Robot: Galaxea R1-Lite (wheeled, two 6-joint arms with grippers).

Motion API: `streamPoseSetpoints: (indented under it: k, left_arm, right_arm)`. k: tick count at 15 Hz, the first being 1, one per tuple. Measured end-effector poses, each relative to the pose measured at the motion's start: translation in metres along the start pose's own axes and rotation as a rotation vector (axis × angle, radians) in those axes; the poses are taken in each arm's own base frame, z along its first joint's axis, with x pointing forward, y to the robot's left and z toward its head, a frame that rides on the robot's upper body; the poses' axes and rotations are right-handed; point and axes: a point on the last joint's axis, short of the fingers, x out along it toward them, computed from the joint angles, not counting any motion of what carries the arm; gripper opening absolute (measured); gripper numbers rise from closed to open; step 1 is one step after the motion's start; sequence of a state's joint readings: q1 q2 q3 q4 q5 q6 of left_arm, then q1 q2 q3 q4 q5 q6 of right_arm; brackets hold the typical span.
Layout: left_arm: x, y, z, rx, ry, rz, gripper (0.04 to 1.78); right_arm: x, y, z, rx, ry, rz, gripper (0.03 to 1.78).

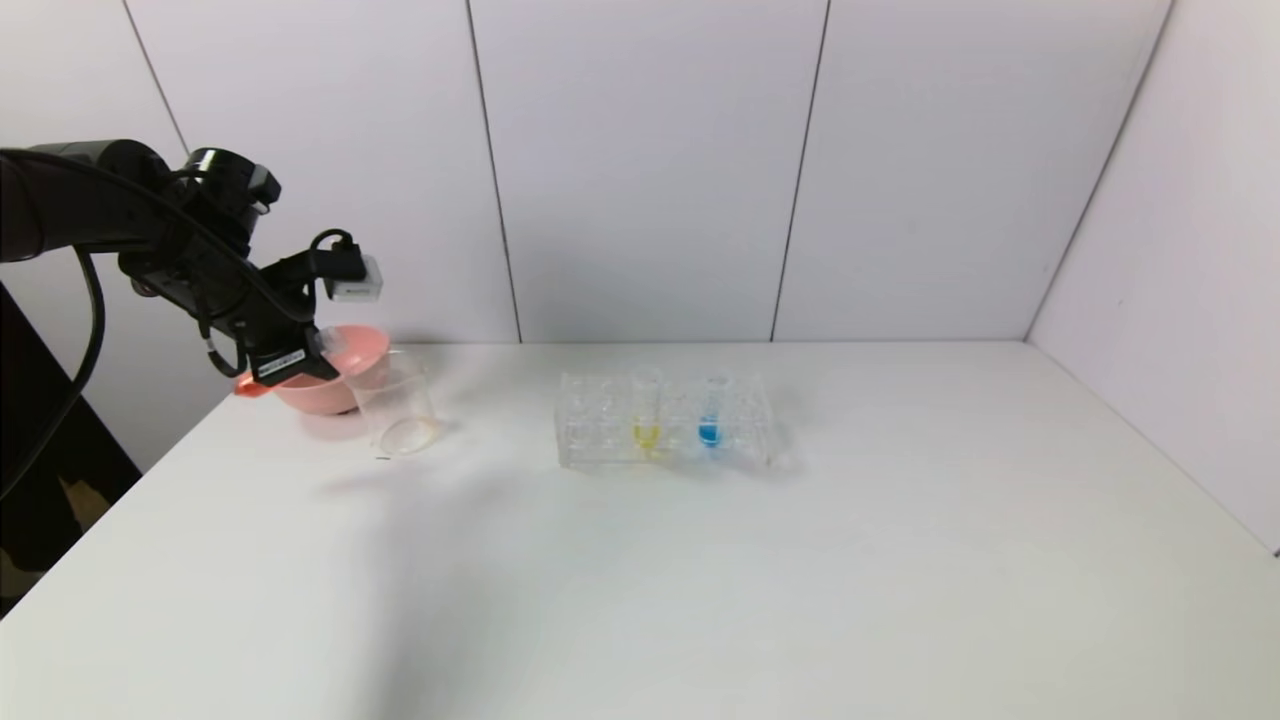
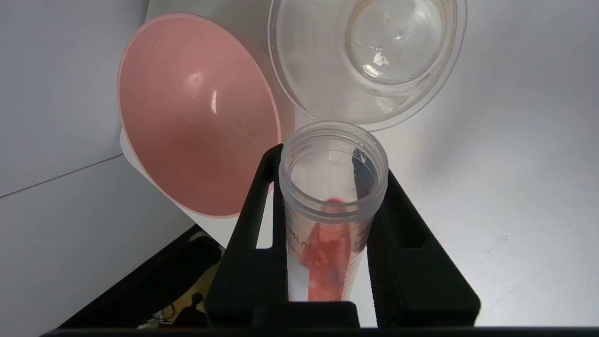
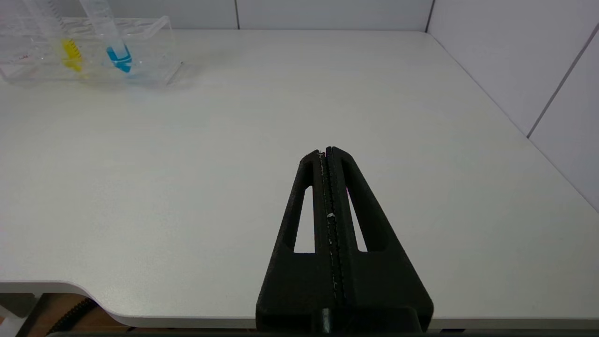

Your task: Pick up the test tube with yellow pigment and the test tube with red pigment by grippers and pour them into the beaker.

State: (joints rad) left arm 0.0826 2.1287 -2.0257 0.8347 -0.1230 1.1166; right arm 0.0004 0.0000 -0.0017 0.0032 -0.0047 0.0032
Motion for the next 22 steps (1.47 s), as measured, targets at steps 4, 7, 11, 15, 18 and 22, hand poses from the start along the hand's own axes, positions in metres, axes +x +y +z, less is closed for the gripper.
streamPoseSetpoints:
  k: [4,7,11,15,18,22]
  left_arm:
    - [-0.001,-0.001,0.002,0.006,0.019,0.009,0.49]
    - [-0.003,-0.002,0.006,0.023,0.029,0.023,0.49]
    - [-0.004,-0.003,0.008,0.041,0.024,0.028,0.49]
    - [-0.004,-0.004,0.011,0.054,0.056,0.048,0.49]
    - [-0.003,-0.005,0.014,0.064,0.070,0.059,0.49]
    - [0.003,-0.005,0.014,0.068,0.111,0.074,0.49]
  right_arm:
    - [0.000,0.000,0.000,0.000,0.000,0.000,0.11]
    - [0.000,0.000,0.000,0.000,0.000,0.000,0.11]
    - [0.000,0.000,0.000,0.000,0.000,0.000,0.11]
    - [0.000,0.000,0.000,0.000,0.000,0.000,0.11]
    - [0.000,0.000,0.000,0.000,0.000,0.000,0.11]
    - [0.000,0.000,0.000,0.000,0.000,0.000,0.11]
